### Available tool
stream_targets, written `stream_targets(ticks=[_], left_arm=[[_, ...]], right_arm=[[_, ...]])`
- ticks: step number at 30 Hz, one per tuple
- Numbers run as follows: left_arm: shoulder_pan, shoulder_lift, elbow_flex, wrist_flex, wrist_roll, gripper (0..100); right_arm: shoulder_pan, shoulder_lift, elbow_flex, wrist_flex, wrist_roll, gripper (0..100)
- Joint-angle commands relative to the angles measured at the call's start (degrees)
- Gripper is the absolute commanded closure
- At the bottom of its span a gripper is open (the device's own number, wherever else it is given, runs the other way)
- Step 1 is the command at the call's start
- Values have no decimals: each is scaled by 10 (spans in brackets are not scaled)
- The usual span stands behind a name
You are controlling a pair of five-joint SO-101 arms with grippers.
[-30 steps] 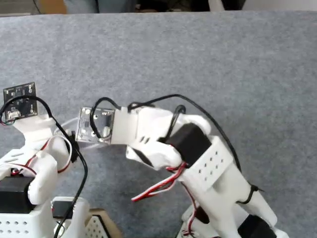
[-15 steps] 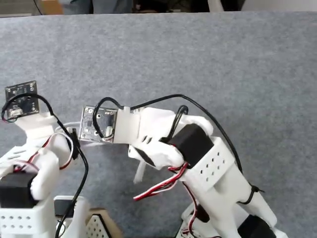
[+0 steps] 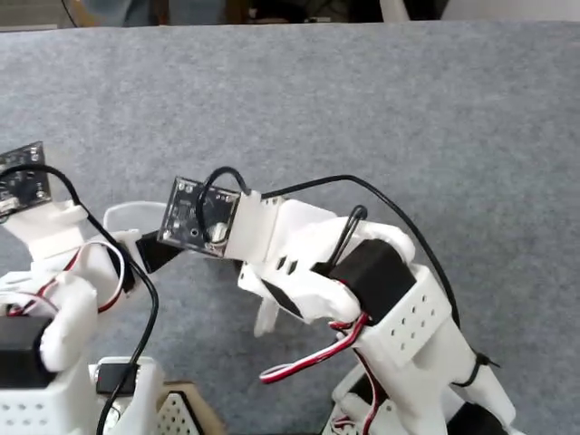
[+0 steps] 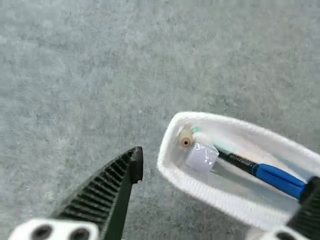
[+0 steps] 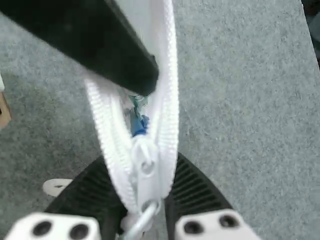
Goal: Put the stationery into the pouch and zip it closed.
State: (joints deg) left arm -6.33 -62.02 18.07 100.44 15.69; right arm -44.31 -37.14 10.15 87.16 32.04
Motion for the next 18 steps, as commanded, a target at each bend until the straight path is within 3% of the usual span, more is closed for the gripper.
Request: stream_targets(ticks=[1,18], left_arm=[[-1,-24,-48,4,6,475],[0,-172,-51,4,4,476]], right_arm=[[4,-15,-22,-29,-27,986],[84,-15,-19,-77,-93,986]])
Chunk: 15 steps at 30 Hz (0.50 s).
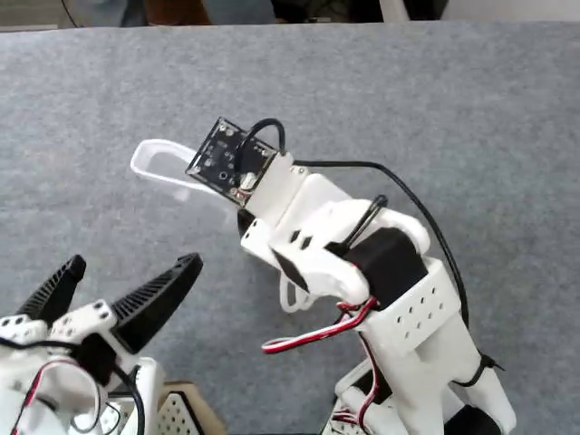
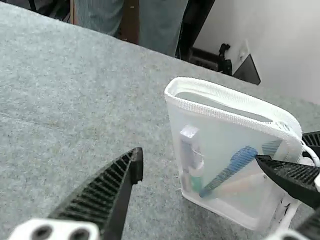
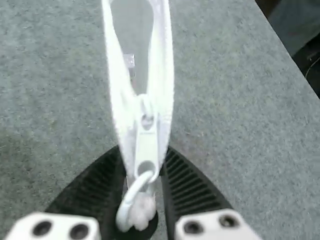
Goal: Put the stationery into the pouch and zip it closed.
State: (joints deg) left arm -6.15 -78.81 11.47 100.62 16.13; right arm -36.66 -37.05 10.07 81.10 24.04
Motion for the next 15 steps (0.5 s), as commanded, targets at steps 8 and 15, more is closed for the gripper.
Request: stream_targets(ticks=[8,15], left_arm=[[1,-3,170,-8,0,475],[2,2,203,-55,4,476]], right_arm=[[0,-16,15,6,-18,986],[-76,-60,94,-8,27,986]])
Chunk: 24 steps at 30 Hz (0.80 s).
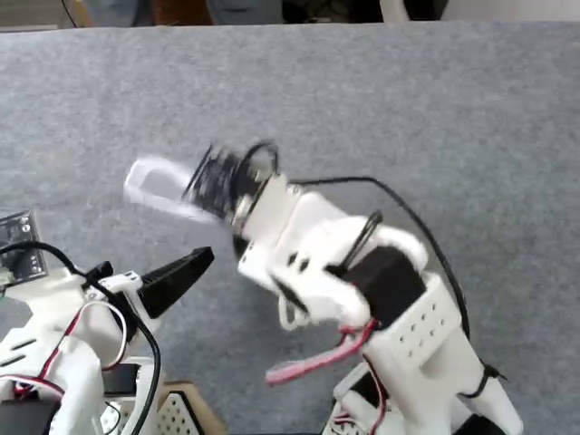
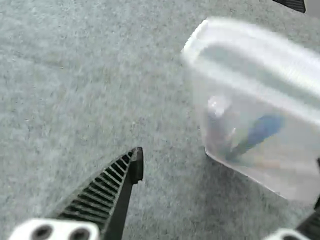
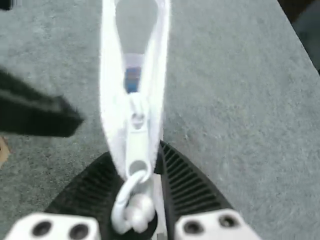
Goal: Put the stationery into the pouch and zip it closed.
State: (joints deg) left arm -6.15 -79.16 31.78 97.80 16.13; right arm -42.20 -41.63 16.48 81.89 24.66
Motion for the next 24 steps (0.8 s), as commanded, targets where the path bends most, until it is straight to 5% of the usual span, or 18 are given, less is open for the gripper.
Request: stream_targets(ticks=[1,13,24], left_arm=[[2,12,-8,-28,4,476],[1,164,-179,-13,3,655],[-9,118,-281,5,-496,584]], right_arm=[[-21,-22,51,-24,33,986],[-20,-85,178,-67,91,986],[-20,-81,177,-26,92,986]])
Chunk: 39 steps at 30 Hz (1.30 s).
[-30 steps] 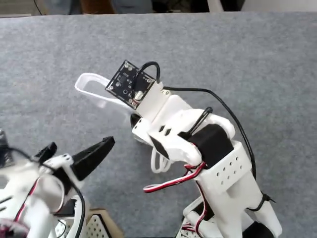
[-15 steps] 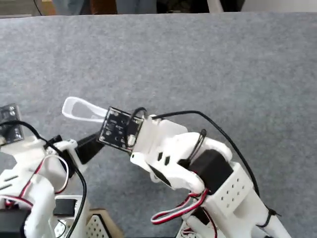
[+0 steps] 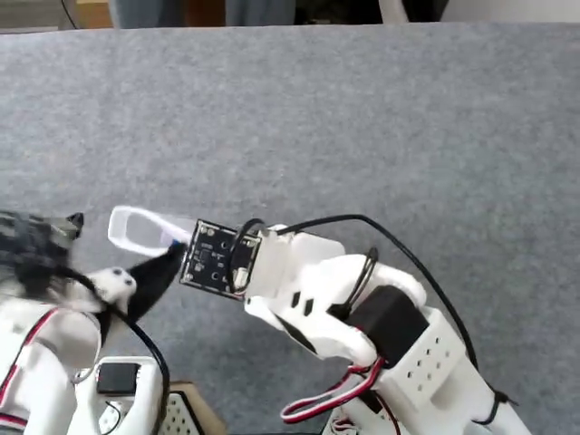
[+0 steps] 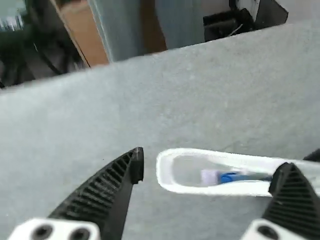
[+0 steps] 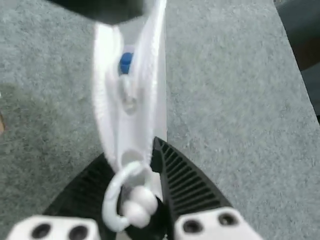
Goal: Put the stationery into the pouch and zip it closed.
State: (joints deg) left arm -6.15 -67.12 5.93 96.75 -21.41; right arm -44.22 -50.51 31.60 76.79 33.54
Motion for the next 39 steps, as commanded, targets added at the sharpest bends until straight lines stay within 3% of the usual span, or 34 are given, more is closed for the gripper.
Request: stream_targets(ticks=[1,6,11,14,25,31,39], left_arm=[[-18,-3,-25,26,-152,582],[-50,-4,-27,40,-291,582],[-35,-4,-22,40,-341,581],[32,-5,-22,40,-331,581],[252,-45,-22,40,-177,585],[348,-18,-22,40,-168,584],[408,22,-21,32,-185,584]], right_arm=[[0,7,26,27,3,986],[0,7,26,57,3,986],[0,8,8,90,4,986],[0,8,-23,105,3,986],[26,82,-148,115,-46,986],[25,111,-195,169,-49,986],[22,110,-204,193,-49,986]])
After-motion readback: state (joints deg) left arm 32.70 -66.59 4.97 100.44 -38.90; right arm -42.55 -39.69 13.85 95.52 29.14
